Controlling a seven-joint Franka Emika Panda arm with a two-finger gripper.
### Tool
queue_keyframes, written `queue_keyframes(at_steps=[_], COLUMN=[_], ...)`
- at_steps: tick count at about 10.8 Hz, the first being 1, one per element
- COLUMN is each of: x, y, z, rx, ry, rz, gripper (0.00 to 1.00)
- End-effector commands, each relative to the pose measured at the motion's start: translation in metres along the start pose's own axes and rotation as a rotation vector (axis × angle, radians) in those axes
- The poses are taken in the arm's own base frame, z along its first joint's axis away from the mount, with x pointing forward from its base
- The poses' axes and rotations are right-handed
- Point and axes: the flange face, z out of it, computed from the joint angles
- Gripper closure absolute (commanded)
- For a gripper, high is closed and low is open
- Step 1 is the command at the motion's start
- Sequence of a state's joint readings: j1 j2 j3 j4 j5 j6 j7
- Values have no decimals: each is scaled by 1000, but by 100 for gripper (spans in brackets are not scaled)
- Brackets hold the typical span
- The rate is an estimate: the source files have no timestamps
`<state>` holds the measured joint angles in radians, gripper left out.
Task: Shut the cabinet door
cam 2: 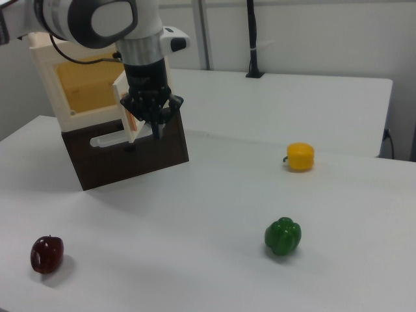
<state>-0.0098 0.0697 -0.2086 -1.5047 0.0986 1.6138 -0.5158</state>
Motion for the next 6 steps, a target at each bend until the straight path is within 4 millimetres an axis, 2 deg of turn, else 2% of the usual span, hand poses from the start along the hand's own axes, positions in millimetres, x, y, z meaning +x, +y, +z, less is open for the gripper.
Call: queue_keyframes(at_steps=[1,3,6], x=[19,36,64], y=[-4,-6,-32], z=[10,13,19], rx=[-11,-47,-67], ry=[56,125,211], rz=[-259,-387,-454], gripper=[100,100,100])
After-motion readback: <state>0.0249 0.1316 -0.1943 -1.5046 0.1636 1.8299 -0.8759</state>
